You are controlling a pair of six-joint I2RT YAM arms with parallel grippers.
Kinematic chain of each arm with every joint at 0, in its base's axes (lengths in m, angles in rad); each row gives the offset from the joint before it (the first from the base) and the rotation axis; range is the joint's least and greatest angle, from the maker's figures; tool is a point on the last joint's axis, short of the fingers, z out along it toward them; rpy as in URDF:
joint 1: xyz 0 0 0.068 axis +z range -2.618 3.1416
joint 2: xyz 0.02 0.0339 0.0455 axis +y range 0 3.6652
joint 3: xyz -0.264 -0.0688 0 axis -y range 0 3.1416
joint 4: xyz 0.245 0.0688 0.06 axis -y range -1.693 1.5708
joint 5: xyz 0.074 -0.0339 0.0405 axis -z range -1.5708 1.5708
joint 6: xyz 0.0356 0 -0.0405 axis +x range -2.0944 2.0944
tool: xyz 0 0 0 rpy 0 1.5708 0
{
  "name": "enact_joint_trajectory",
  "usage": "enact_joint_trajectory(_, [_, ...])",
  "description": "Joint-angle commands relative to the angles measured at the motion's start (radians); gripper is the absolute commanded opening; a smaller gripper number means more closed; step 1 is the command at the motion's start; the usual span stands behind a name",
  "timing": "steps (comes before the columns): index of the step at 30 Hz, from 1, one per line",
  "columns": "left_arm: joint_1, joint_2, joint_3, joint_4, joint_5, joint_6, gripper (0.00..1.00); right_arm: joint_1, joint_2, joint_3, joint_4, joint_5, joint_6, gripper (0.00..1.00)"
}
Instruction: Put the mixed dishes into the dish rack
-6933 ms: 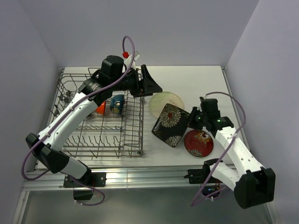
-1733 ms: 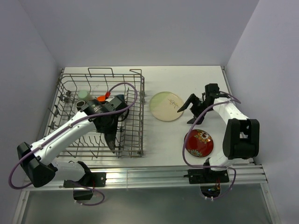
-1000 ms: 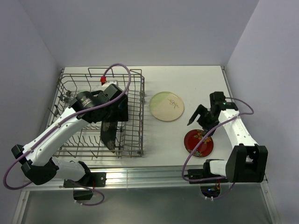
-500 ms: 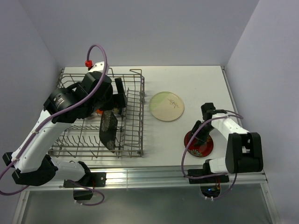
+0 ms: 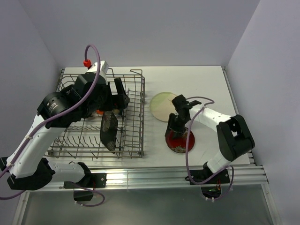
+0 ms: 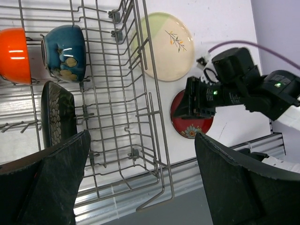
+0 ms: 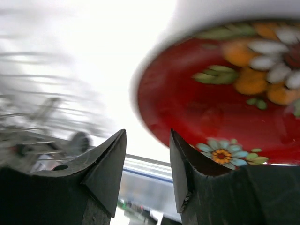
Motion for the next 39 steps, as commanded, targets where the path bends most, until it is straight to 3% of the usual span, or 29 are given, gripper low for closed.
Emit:
enact_joint_trajectory(1, [-0.005,-0.033,-0.02,0.043,0.016,0.042,0.99,0.014,-0.061,0.087,0.015,0.055,0.024,0.5])
enact_joint_trajectory(8, [-0.005,-0.03,-0.045,0.092,0.057,0.104,0.99,0.0,-0.202,0.029,-0.082,0.144,0.013,0.59])
enact_joint_trajectory(13, [-0.005,-0.013,-0.039,0.121,0.091,0.145,0.99,-0.164,-0.422,-0.163,-0.073,0.127,0.021,0.61])
enact_joint_trajectory(18, [-0.005,-0.013,-0.062,0.158,0.13,0.17,0.99,-0.25,-0.62,-0.307,-0.085,0.11,0.042,0.61])
enact_joint_trajectory(31, [-0.003,-0.05,-0.095,0.206,0.254,0.2,0.99,-0.309,-0.697,-0.53,-0.001,0.069,0.119,0.6])
enact_joint_trajectory(39, [-0.003,-0.043,-0.103,0.226,0.286,0.214,0.99,-0.33,-0.656,-0.616,0.247,0.029,0.168,0.53])
